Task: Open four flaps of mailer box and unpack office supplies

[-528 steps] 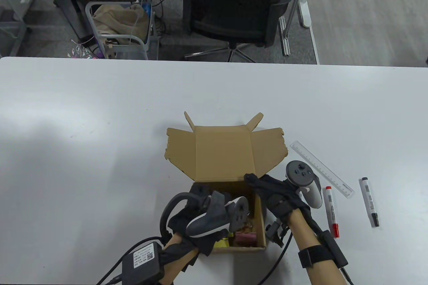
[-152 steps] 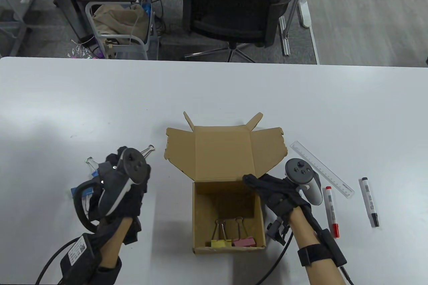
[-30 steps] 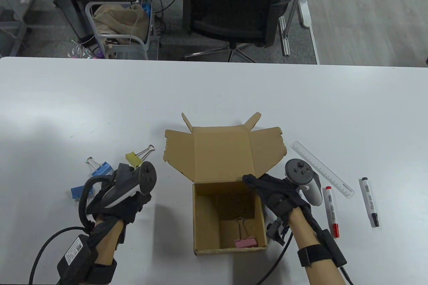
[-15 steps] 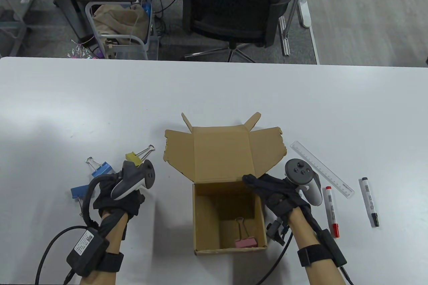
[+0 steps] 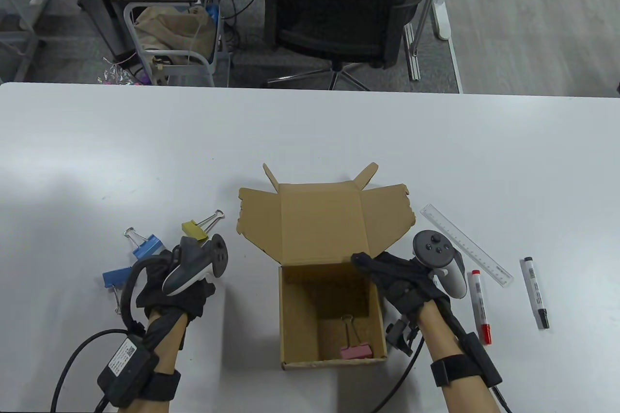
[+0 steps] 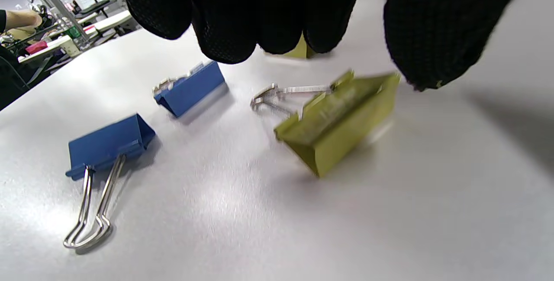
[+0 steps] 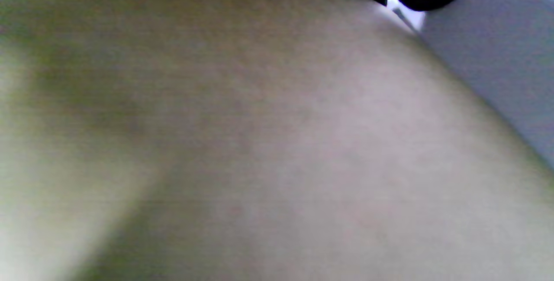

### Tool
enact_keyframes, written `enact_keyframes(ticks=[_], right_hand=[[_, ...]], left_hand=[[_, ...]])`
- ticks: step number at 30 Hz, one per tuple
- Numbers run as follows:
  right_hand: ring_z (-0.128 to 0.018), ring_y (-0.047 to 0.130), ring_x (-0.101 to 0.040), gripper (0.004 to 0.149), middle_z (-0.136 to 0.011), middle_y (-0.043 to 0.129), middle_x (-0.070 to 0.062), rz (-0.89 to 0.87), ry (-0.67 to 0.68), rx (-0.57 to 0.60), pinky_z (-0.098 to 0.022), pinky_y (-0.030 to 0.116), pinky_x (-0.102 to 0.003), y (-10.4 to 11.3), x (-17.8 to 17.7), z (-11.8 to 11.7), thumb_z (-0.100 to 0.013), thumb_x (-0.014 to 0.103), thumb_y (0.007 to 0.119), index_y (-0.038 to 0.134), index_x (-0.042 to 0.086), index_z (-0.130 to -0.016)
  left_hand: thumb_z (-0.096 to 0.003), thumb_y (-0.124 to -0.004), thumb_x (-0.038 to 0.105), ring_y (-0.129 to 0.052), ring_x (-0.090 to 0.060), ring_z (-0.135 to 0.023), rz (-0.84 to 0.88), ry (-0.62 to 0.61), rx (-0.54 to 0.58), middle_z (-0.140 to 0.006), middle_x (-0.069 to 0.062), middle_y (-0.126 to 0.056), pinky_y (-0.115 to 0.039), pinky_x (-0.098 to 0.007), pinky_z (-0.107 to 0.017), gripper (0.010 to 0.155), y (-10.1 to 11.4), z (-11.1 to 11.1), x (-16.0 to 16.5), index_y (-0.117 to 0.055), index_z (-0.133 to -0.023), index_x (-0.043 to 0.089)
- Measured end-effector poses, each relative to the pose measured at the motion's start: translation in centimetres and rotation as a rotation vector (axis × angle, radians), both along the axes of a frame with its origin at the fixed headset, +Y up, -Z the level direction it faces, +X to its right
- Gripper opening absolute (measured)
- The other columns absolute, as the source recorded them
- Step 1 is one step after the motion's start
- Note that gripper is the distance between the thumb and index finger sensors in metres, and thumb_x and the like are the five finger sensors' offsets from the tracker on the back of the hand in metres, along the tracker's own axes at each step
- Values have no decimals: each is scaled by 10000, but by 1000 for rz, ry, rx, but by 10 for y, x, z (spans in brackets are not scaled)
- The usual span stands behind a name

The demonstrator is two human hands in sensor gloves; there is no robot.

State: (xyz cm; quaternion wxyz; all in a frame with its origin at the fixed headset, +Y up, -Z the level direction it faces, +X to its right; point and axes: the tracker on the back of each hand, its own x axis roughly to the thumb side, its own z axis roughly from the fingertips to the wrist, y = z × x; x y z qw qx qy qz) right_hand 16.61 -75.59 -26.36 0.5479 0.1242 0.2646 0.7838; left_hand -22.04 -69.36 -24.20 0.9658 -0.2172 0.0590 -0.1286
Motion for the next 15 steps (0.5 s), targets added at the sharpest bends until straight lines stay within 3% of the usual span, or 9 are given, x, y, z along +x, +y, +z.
enact_keyframes(ticks=[5, 15], right_hand=[[-958, 622, -532, 628, -1043, 738, -272, 0, 0, -1, -599, 526, -721, 0, 0, 0, -590, 537, 629, 629, 109, -1050], [-958, 622, -532, 628, -1043, 738, -272, 0, -2, 0, -600, 525, -721, 0, 0, 0, -591, 537, 627, 627, 109, -1051]], left_hand=[[-446, -823, 615, -726, -326, -1058, 111, -51, 61, -1151, -30, -641, -623, -548, -809, 758, 29, 13, 12, -585, -1091, 297], [-449, -807, 639, -749, -308, -1058, 244, -290, 136, -1151, -16, -668, -652, -515, -803, 752, 78, 51, 85, -603, -1087, 297]])
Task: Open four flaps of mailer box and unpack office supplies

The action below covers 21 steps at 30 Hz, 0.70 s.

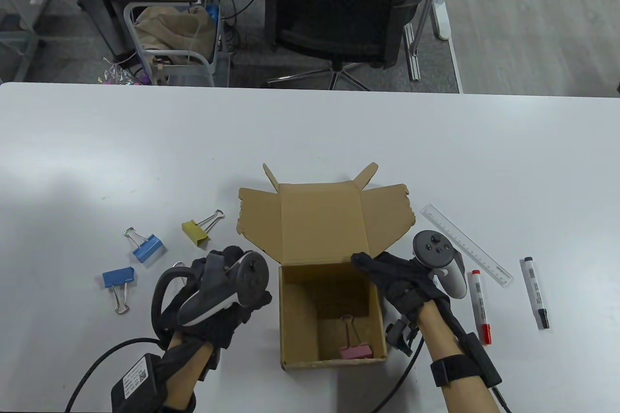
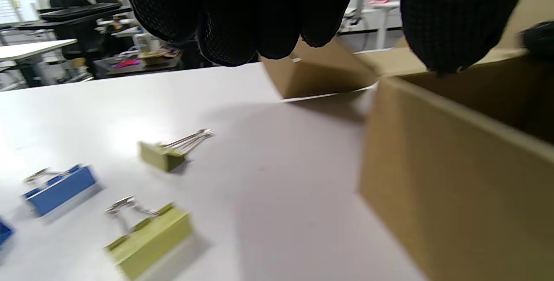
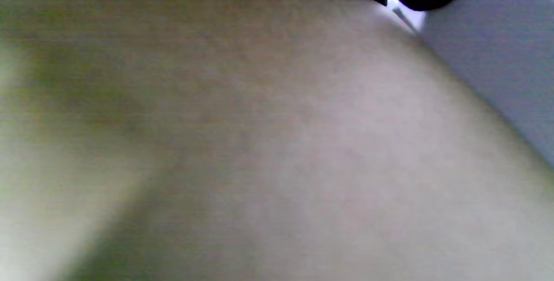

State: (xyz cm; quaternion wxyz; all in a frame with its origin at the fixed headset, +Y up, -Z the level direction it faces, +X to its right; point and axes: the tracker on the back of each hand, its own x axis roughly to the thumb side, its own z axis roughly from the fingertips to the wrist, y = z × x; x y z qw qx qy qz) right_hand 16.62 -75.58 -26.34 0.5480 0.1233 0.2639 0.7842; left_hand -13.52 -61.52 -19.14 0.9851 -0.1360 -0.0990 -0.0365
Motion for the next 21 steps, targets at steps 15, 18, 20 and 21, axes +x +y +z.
enact_keyframes(ticks=[15, 18, 20, 21], right_hand=[[-958, 621, -531, 626, -1040, 741, -270, -1, -7, 5, -601, 523, -720, 0, 0, 1, -595, 535, 620, 624, 106, -1051], [-957, 622, -532, 625, -1038, 744, -274, -2, -6, 4, -600, 524, -720, -1, 0, 1, -593, 536, 622, 626, 108, -1050], [-957, 624, -530, 627, -1039, 743, -269, -2, -6, 4, -600, 524, -720, -1, 0, 1, -592, 535, 623, 627, 106, -1049], [-956, 623, -531, 626, -1038, 744, -270, -2, -5, 4, -600, 524, -720, -1, 0, 1, -593, 535, 622, 626, 105, -1049]], left_hand=[[-484, -775, 627, -678, -279, -1127, 69, -209, -269, -1222, 7, -604, -602, -480, -853, 741, -37, 14, 107, -533, -1124, 342], [-489, -781, 616, -707, -261, -1107, 44, -204, -336, -1199, 12, -643, -606, -471, -853, 722, -54, 10, 116, -547, -1118, 350], [-485, -789, 611, -723, -264, -1091, 8, -196, -368, -1183, 22, -662, -612, -473, -849, 721, -66, 8, 120, -554, -1115, 351], [-479, -794, 615, -724, -264, -1088, -12, -196, -387, -1179, 22, -664, -611, -474, -849, 732, -73, 6, 121, -551, -1117, 351]])
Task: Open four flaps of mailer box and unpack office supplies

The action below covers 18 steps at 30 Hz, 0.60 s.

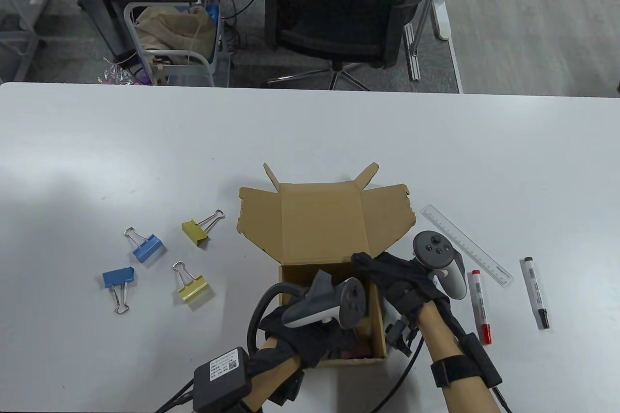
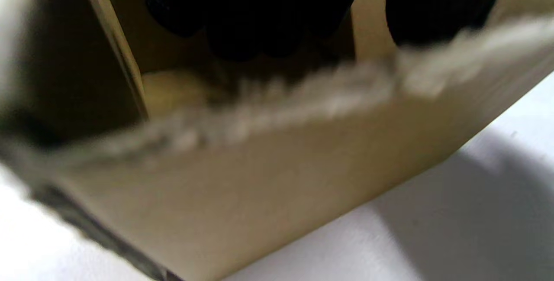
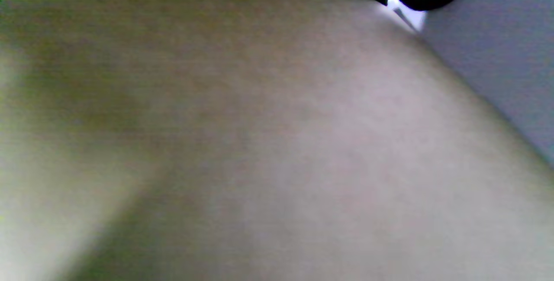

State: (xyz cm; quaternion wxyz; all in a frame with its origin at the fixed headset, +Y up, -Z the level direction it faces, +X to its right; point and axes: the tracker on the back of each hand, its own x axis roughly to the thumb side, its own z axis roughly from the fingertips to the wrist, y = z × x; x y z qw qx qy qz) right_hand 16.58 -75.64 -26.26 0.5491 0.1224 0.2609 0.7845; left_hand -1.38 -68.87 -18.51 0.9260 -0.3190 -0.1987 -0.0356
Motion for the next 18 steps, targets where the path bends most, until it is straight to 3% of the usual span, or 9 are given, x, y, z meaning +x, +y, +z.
enact_keyframes(ticks=[5, 9, 13, 18], right_hand=[[-956, 625, -531, 627, -1039, 743, -270, 1, -1, 0, -599, 525, -720, 0, -1, 0, -593, 536, 622, 627, 106, -1049], [-955, 624, -532, 626, -1038, 744, -271, 0, 1, -1, -599, 525, -720, 0, -1, 0, -592, 535, 624, 629, 105, -1048], [-956, 624, -531, 629, -1038, 744, -272, 0, 1, -1, -599, 525, -720, 0, -1, 0, -592, 535, 624, 627, 104, -1049], [-957, 624, -530, 627, -1039, 743, -271, 0, 1, -1, -599, 526, -719, 0, -2, 0, -592, 536, 624, 631, 106, -1048]], left_hand=[[-398, -808, 685, -701, -262, -1095, -33, -4, -52, -1183, 26, -639, -587, -482, -863, 837, -28, -5, 6, -530, -1124, 375], [-360, -817, 732, -632, -252, -1134, -79, 4, -2, -1215, 75, -581, -516, -505, -907, 903, -29, -6, 8, -480, -1139, 422], [-367, -849, 709, -588, -251, -1159, -172, 0, 3, -1229, 88, -545, -477, -519, -925, 921, -34, -5, 10, -446, -1147, 428], [-424, -848, 669, -609, -237, -1149, -132, -18, -29, -1223, 85, -547, -489, -516, -921, 870, -35, -4, 9, -438, -1148, 415]])
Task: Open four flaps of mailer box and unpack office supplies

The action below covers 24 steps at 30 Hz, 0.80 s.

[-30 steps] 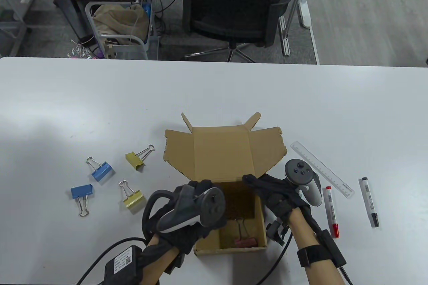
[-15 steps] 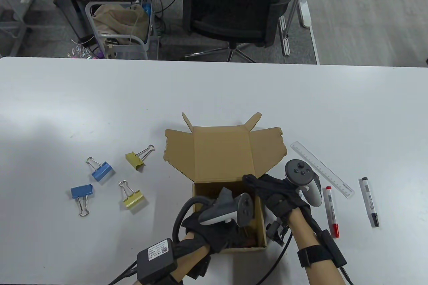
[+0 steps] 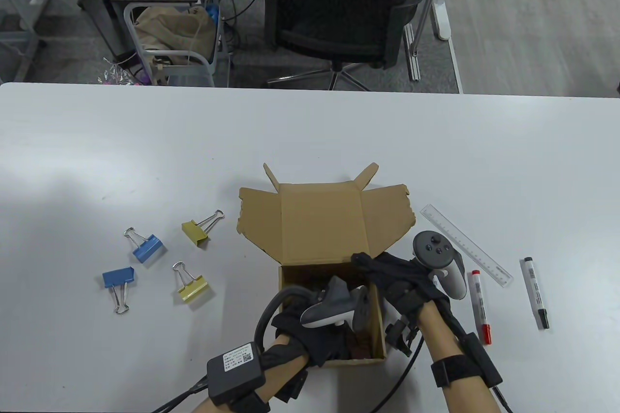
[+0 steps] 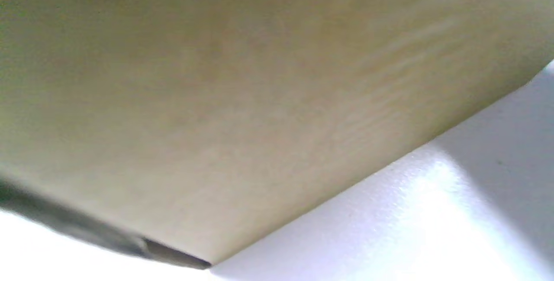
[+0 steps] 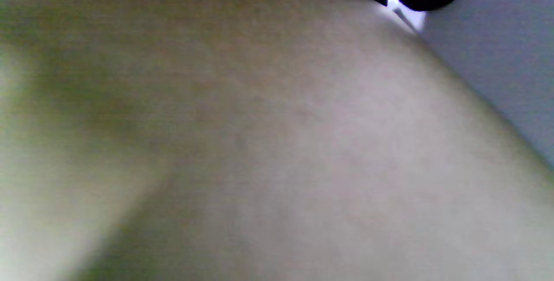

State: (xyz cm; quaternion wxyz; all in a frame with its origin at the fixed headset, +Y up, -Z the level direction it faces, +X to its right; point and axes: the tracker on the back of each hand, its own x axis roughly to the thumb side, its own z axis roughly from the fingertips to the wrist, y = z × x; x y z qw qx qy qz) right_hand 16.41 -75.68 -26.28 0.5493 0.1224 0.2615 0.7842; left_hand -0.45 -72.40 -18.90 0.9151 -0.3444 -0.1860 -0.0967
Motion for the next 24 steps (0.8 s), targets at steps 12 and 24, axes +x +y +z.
enact_keyframes(ticks=[12, 24], right_hand=[[-956, 624, -530, 628, -1039, 743, -271, 1, -3, 0, -600, 525, -719, 0, 0, 0, -592, 538, 625, 629, 106, -1049], [-955, 625, -532, 632, -1038, 744, -270, 2, -4, 0, -600, 526, -719, 1, 1, 0, -591, 537, 626, 629, 102, -1049]], left_hand=[[-536, -810, 575, -574, -233, -1162, -10, -2, -7, -1227, 86, -517, -444, -535, -939, 620, -1, 2, 0, -549, -1087, 460], [-563, -787, 589, -418, -212, -1225, 1, -20, -39, -1249, 144, -438, -306, -547, -981, 624, -3, 2, 2, -482, -1096, 476]])
